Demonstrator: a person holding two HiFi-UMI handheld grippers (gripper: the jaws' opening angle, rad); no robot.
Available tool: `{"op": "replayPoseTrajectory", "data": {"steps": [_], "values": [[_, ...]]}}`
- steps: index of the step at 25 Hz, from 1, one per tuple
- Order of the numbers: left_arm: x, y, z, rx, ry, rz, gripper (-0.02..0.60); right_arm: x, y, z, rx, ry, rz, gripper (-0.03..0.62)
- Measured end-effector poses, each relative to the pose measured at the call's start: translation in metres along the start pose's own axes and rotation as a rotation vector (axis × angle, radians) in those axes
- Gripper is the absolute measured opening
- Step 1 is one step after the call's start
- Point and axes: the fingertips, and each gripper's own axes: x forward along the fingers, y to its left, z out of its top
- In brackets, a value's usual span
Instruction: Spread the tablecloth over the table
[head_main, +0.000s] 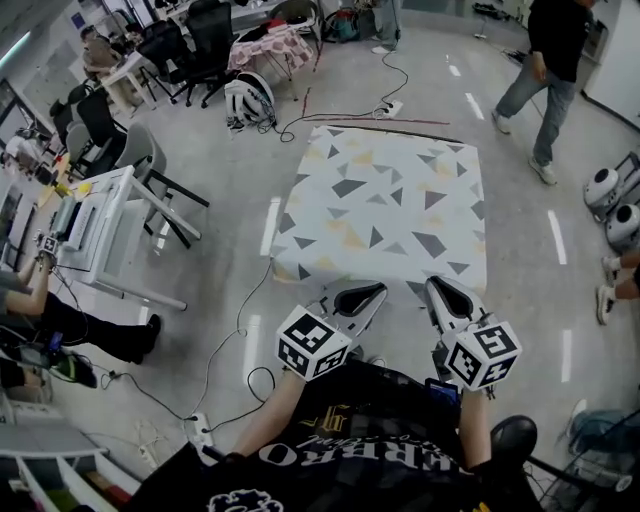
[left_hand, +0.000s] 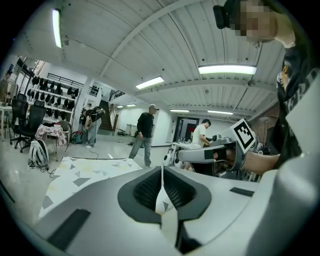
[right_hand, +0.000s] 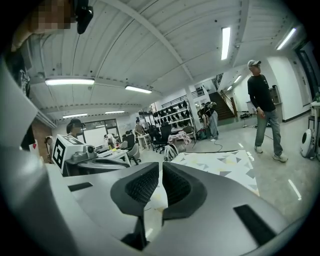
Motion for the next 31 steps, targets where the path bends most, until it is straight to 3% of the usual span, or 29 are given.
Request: {"op": "replayPoseTrajectory", "data": {"steps": [8,31], "values": [[0.001,-0.005,-0.004,0.024,0.026,-0.004,0.028,-0.009,-0.003,-0.004,0.068,0.006,0.007,0.015],[-0.007,-0.019,-0.022,-0.001,0.073,0.01,0.028,-0.031,-0.011,-0.027,0.105,0.022,-0.021,0.014]]}}
